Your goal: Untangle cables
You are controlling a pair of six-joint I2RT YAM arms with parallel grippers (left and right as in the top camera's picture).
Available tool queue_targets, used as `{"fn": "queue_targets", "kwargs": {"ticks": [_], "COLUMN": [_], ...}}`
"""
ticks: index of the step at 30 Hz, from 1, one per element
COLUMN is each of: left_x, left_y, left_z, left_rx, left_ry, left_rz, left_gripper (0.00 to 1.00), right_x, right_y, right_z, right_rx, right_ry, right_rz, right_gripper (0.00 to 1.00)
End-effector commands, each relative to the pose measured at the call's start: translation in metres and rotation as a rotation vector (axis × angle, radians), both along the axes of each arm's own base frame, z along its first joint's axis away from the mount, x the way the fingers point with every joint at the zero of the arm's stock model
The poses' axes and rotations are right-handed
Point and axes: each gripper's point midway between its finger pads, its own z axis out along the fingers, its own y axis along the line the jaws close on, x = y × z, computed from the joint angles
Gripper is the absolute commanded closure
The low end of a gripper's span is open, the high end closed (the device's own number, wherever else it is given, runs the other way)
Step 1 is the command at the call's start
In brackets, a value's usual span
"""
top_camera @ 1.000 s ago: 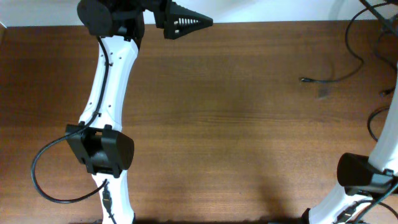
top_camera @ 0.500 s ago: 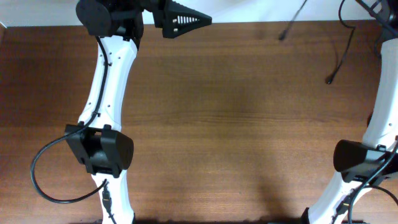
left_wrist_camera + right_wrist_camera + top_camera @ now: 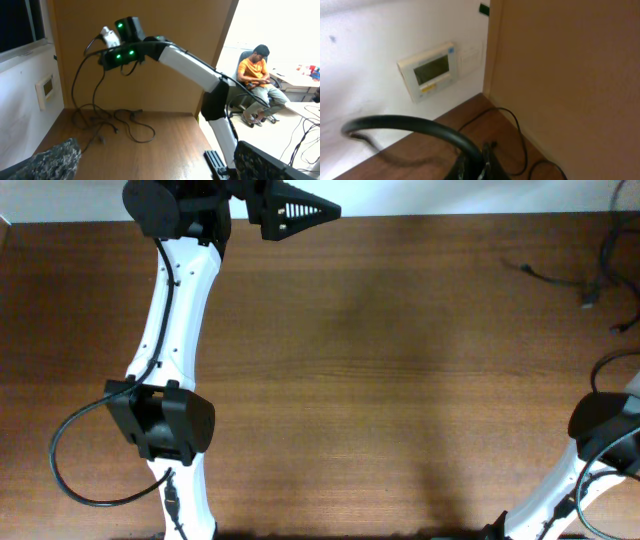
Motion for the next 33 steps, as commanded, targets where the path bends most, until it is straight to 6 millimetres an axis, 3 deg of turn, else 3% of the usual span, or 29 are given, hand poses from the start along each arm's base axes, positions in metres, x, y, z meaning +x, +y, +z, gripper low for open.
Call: {"fn": "queue_targets", "kwargs": {"ticks": [1,6,10,11,14,15,19,21,27,29,33], "left_x": [-0.012,-0.012,-0.011,-0.011,-0.011,-0.011,-0.011,-0.011,-0.011,-0.011,-0.011], "left_y": [0.002,0.001,0.000,0.000,0.000,0.000,0.000,0.000,-0.001,-0.001,-0.001], "left_z": [0.011,0.010,0.008,0.008,0.008,0.008,0.008,0.008,0.008,0.008,0.008], "left_rx": [-0.001,-0.001,0.000,0.000,0.001,0.001,0.001,0.001,0.001,0.001,0.001], "left_ry": [-0.017,-0.014,-0.007,-0.006,-0.005,-0.002,-0.003,-0.003,-0.003,-0.004,-0.004], "left_rz": [0.000,-0.002,-0.006,-0.006,-0.006,-0.006,-0.006,-0.006,-0.007,-0.007,-0.007], "left_gripper": [0.01,0.01,0.01,0.01,0.01,0.01,0.01,0.01,0.01,0.01,0.01], "right_x": [0.004,0.035,0.060,0.068,0.076,0.076,0.071,0.070,0.054,0.044,0.034], "right_y": [0.045,0.083,0.120,0.129,0.133,0.130,0.117,0.104,0.050,0.034,0.046], "right_z": [0.032,-0.027,-0.087,-0.114,-0.159,-0.183,-0.234,-0.246,-0.247,-0.262,-0.306], "right_rx": [0.043,0.116,0.163,0.181,0.210,0.227,0.283,0.324,0.398,0.419,0.500], "right_ry": [-0.076,0.048,0.167,0.213,0.287,0.326,0.398,0.379,0.313,0.333,0.402], "right_rz": [0.129,0.201,0.267,0.282,0.288,0.281,0.267,0.266,0.189,0.157,0.179], "right_gripper": [0.96,0.96,0.96,0.96,0.96,0.96,0.96,0.96,0.96,0.96,0.96]}}
